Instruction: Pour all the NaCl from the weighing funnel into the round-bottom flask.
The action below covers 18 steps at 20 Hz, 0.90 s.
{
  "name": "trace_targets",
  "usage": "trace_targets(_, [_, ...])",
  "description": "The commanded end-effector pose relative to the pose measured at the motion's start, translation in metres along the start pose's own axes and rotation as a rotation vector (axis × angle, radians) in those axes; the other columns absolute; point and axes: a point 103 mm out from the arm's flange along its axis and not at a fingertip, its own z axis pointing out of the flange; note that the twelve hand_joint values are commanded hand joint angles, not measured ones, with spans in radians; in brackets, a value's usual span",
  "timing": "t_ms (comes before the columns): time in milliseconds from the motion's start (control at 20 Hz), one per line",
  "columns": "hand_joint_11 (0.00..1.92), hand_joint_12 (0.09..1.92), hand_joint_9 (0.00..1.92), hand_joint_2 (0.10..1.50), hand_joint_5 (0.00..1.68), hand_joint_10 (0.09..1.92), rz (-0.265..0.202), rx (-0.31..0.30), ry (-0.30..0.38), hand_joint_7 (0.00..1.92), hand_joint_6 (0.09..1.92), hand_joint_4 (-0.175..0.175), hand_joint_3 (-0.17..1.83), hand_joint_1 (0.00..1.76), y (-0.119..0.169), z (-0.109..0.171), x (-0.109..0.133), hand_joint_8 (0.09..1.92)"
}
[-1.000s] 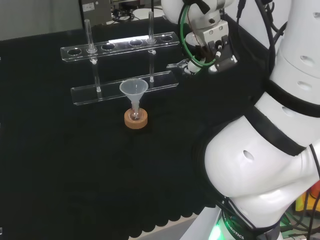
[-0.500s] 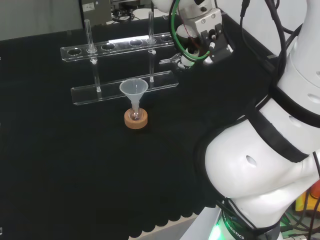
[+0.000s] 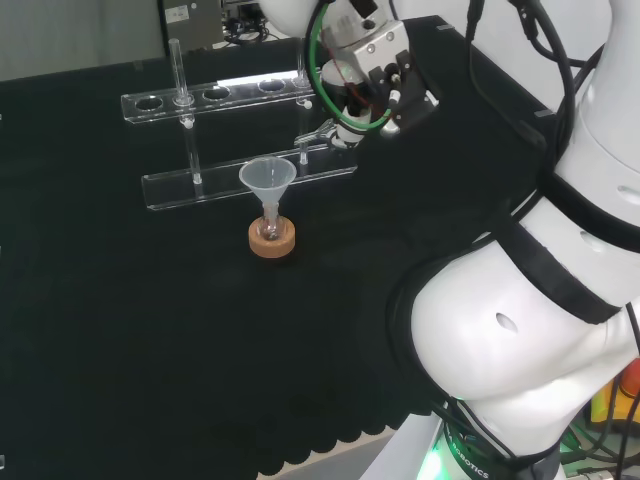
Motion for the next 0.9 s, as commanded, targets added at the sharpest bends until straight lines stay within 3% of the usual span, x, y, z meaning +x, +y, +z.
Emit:
trace_targets(50, [0.58, 1.23, 1.05, 0.73, 1.07, 0.55, -0.015, 0.02, -0.022, 0.98, 1.04, 0.175, 0.71, 1.07, 0.003, -0.001, 0.012, 0.75])
trace_targets(900, [0.59, 1.22, 1.05, 0.72, 1.07, 0.54, -0.036, 0.075, -0.083, 0.98, 1.04, 0.175, 0.71, 1.07, 0.007, -0.005, 0.027, 0.75])
